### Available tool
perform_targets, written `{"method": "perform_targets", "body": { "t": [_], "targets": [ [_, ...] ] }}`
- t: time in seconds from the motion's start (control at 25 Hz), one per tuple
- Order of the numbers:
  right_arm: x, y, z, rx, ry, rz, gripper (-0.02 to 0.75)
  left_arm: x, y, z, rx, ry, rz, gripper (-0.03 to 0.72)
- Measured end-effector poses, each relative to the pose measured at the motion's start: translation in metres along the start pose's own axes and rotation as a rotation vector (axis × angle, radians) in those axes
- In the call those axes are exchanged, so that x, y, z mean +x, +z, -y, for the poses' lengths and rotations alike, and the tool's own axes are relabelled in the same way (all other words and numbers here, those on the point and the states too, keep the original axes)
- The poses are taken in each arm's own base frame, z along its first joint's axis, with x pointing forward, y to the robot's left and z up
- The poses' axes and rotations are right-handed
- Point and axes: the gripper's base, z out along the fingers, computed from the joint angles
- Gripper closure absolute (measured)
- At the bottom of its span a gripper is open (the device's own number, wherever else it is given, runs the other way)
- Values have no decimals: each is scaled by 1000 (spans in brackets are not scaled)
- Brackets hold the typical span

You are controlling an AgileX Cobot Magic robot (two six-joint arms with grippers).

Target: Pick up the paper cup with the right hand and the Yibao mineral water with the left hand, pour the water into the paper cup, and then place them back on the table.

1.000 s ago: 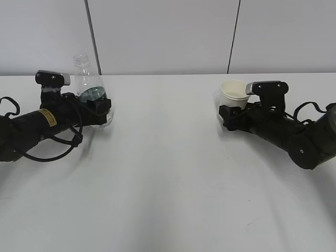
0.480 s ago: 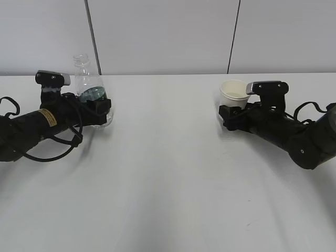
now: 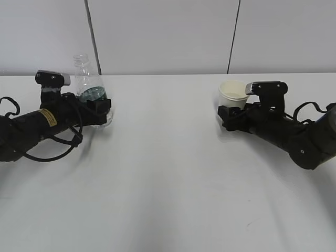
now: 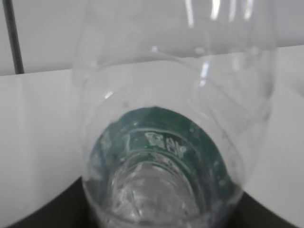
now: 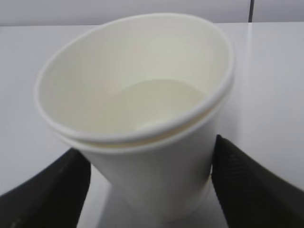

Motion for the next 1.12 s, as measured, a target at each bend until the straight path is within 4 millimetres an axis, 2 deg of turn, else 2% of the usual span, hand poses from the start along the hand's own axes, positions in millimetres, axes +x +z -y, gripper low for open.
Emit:
{"method": "perform_targets", "body": {
  "t": [0.44,0.88,1.12],
  "targets": [
    [1,0,0,-5,-4,-9,111,0,0,0,0,0,0,338],
    [1,0,-1,-16,4,-15,144,0,0,0,0,0,0,338],
    [11,-9,-3,-18,23,-19,144,0,0,0,0,0,0,338]
  ]
}}
